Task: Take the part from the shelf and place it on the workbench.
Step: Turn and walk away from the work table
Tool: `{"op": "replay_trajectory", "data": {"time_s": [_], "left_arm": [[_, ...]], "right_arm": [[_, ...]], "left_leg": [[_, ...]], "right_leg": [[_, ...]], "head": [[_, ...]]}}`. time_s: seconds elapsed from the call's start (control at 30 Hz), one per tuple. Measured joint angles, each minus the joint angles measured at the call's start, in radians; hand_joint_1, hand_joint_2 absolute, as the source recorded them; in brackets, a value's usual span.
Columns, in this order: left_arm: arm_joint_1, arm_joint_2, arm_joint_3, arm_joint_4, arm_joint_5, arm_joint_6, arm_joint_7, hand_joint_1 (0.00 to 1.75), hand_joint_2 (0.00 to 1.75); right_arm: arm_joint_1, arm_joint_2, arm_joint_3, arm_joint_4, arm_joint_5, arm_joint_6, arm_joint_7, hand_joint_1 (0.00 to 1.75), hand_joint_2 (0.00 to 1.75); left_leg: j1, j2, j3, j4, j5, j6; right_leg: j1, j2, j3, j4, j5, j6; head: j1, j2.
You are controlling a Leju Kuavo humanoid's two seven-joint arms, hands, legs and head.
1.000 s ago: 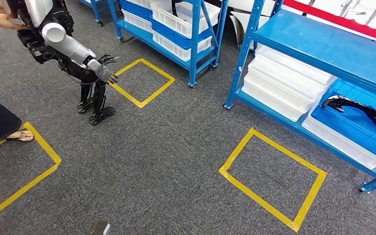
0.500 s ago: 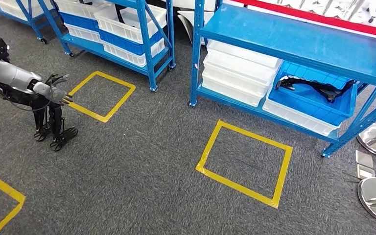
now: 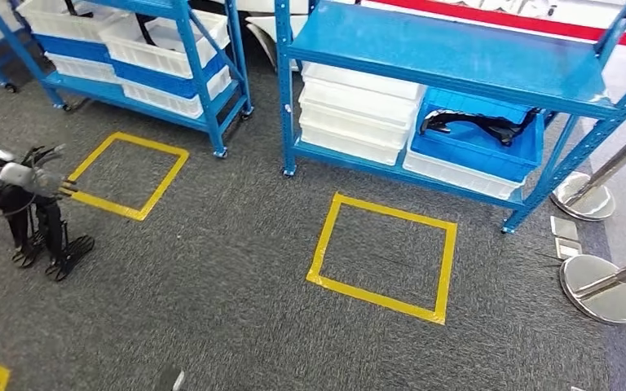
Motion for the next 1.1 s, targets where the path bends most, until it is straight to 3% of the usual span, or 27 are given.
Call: {"op": "replay_trajectory", "data": {"time_s": [0.07,0.1,0.13,0.2,0.23,0.27,0.3,0.33,0.4,0.43,0.47,0.6,0.67,0.73,0.77,0.8,0.83,0.9,0.93,1.0,1.1], "left_arm": [[0.051,0.001,0.0,0.039,0.0,0.0,0.0,0.0,0.0],[0.077,0.003,0.0,0.061,0.0,0.0,0.001,0.0,0.0],[0.103,0.006,0.0,0.087,0.0,0.0,0.001,0.0,0.0],[0.154,0.012,0.0,0.141,0.0,0.0,0.003,0.0,0.0],[0.176,0.016,0.0,0.166,0.0,-0.001,0.003,0.0,0.0],[0.192,0.018,0.0,0.185,0.0,-0.001,0.001,0.0,0.0],[0.201,0.019,0.0,0.198,0.0,0.0,0.0,0.0,0.0],[0.2,0.02,0.0,0.206,0.0,0.0,-0.002,0.0,0.0],[0.17,0.021,0.0,0.207,0.0,0.001,-0.004,0.0,0.0],[0.147,0.021,0.0,0.202,0.0,0.001,-0.004,0.0,0.0],[0.121,0.02,0.0,0.192,0.0,0.0,-0.005,0.0,0.0],[0.013,0.013,0.0,0.117,0.0,-0.001,-0.008,0.0,0.0],[-0.039,0.009,0.0,0.067,0.0,0.001,-0.009,0.0,0.0],[-0.081,0.008,0.0,0.019,0.0,0.002,-0.009,0.0,0.0],[-0.096,0.007,0.0,-0.002,0.0,0.002,-0.009,0.0,0.0],[-0.104,0.008,0.0,-0.019,0.0,0.002,-0.008,0.0,0.0],[-0.105,0.008,0.0,-0.03,0.0,0.002,-0.007,0.0,0.0],[-0.088,0.006,0.0,-0.038,0.0,0.001,-0.005,0.0,0.0],[-0.07,0.005,0.0,-0.035,0.0,0.001,-0.004,0.0,0.0],[-0.024,0.003,0.0,-0.016,0.0,0.0,-0.001,0.0,0.0],[0.056,0.003,0.0,0.037,0.0,0.0,-0.001,0.0,0.0]], "right_arm": [[-0.05,0.002,0.0,-0.041,0.0,0.0,-0.002,0.0,0.0],[-0.075,0.003,0.0,-0.065,0.0,0.0,-0.003,0.0,0.0],[-0.101,0.004,0.0,-0.091,0.0,0.0,-0.004,0.0,0.0],[-0.153,0.005,0.0,-0.144,0.0,0.0,-0.004,0.0,0.0],[-0.173,0.005,0.0,-0.167,0.0,0.0,-0.005,0.0,0.0],[-0.187,0.005,0.0,-0.186,0.0,0.0,-0.005,0.0,0.0],[-0.194,0.005,0.0,-0.199,0.0,0.0,-0.006,0.0,0.0],[-0.192,0.005,0.0,-0.207,0.0,0.0,-0.005,0.0,0.0],[-0.168,0.005,0.0,-0.208,0.0,0.0,-0.002,0.0,0.0],[-0.147,0.005,0.0,-0.202,0.0,0.0,0.0,0.0,0.0],[-0.123,0.005,0.0,-0.192,0.0,0.0,0.001,0.0,0.0],[-0.01,0.008,0.0,-0.118,0.0,0.0,0.004,0.0,0.0],[0.042,0.007,0.0,-0.067,0.0,0.0,0.006,0.0,0.0],[0.085,0.004,0.0,-0.017,0.0,0.0,0.007,0.0,0.0],[0.102,0.004,0.0,0.005,0.0,0.0,0.007,0.0,0.0],[0.114,0.004,0.0,0.023,0.0,0.0,0.007,0.0,0.0],[0.12,0.004,0.0,0.034,0.0,0.0,0.007,0.0,0.0],[0.105,0.003,0.0,0.041,0.0,0.0,0.005,0.0,0.0],[0.085,0.003,0.0,0.037,0.0,0.0,0.004,0.0,0.0],[0.034,0.003,0.0,0.015,0.0,0.0,0.001,0.0,0.0],[-0.042,0.006,0.0,-0.05,0.0,0.0,-0.003,0.0,0.0]], "left_leg": [[0.0,0.016,0.006,0.004,-0.007,-0.007],[0.001,0.005,0.0,0.025,-0.023,-0.012],[0.002,-0.016,-0.018,0.069,-0.05,-0.017],[0.009,-0.061,-0.084,0.209,-0.118,-0.026],[0.011,-0.069,-0.118,0.272,-0.139,-0.03],[0.013,-0.074,-0.138,0.304,-0.141,-0.032],[0.015,-0.075,-0.14,0.296,-0.123,-0.035],[0.016,-0.076,-0.123,0.248,-0.089,-0.037],[0.02,-0.078,-0.06,0.105,-0.02,-0.039],[0.022,-0.078,-0.036,0.052,-0.001,-0.036],[0.022,-0.079,-0.022,0.025,0.005,-0.031],[0.022,-0.079,-0.02,0.013,0.008,-0.006],[0.024,-0.083,-0.021,0.011,0.01,0.003],[0.023,-0.094,-0.023,0.011,0.003,0.007],[0.022,-0.099,-0.021,0.011,-0.003,0.008],[0.021,-0.101,-0.016,0.011,-0.009,0.007],[0.02,-0.101,-0.009,0.011,-0.014,0.006],[0.017,-0.096,0.007,0.01,-0.025,0.001],[0.015,-0.091,0.015,0.009,-0.032,-0.003],[0.012,-0.081,0.027,0.004,-0.046,-0.014],[0.013,-0.071,0.047,0.005,-0.059,-0.03]], "right_leg": [[-0.004,0.023,0.006,-0.011,0.012,-0.004],[-0.007,0.032,0.01,-0.019,0.017,-0.007],[-0.011,0.041,0.013,-0.025,0.022,-0.01],[-0.014,0.064,0.01,-0.028,0.027,-0.014],[-0.015,0.078,0.007,-0.026,0.027,-0.015],[-0.016,0.089,0.006,-0.024,0.027,-0.014],[-0.017,0.098,0.005,-0.022,0.026,-0.012],[-0.019,0.103,0.005,-0.018,0.023,-0.009],[-0.02,0.103,0.001,-0.007,0.013,0.003],[-0.019,0.102,-0.004,-0.001,0.007,0.01],[-0.018,0.1,-0.008,0.002,0.002,0.015],[-0.021,0.094,-0.015,0.025,-0.019,0.035],[-0.022,0.085,-0.06,0.124,-0.079,0.045],[-0.022,0.08,-0.137,0.272,-0.14,0.049],[-0.022,0.079,-0.164,0.319,-0.147,0.049],[-0.021,0.079,-0.173,0.326,-0.134,0.046],[-0.021,0.078,-0.16,0.289,-0.102,0.041],[-0.015,0.068,-0.094,0.145,-0.027,0.024],[-0.011,0.06,-0.063,0.081,-0.007,0.017],[-0.005,0.048,-0.032,0.022,-0.006,0.009],[-0.011,0.057,0.004,-0.005,-0.016,-0.003]], "head": [[0.0,0.0],[-0.002,0.0],[-0.003,0.0],[-0.006,0.0],[-0.006,0.0],[-0.006,0.0],[-0.006,0.0],[-0.006,0.0],[-0.007,0.0],[-0.007,0.0],[-0.005,0.0],[0.0,0.0],[0.002,0.0],[0.004,0.0],[0.005,0.0],[0.005,0.0],[0.006,0.0],[0.008,0.0],[0.008,0.0],[0.008,0.0],[0.007,0.0]]}}
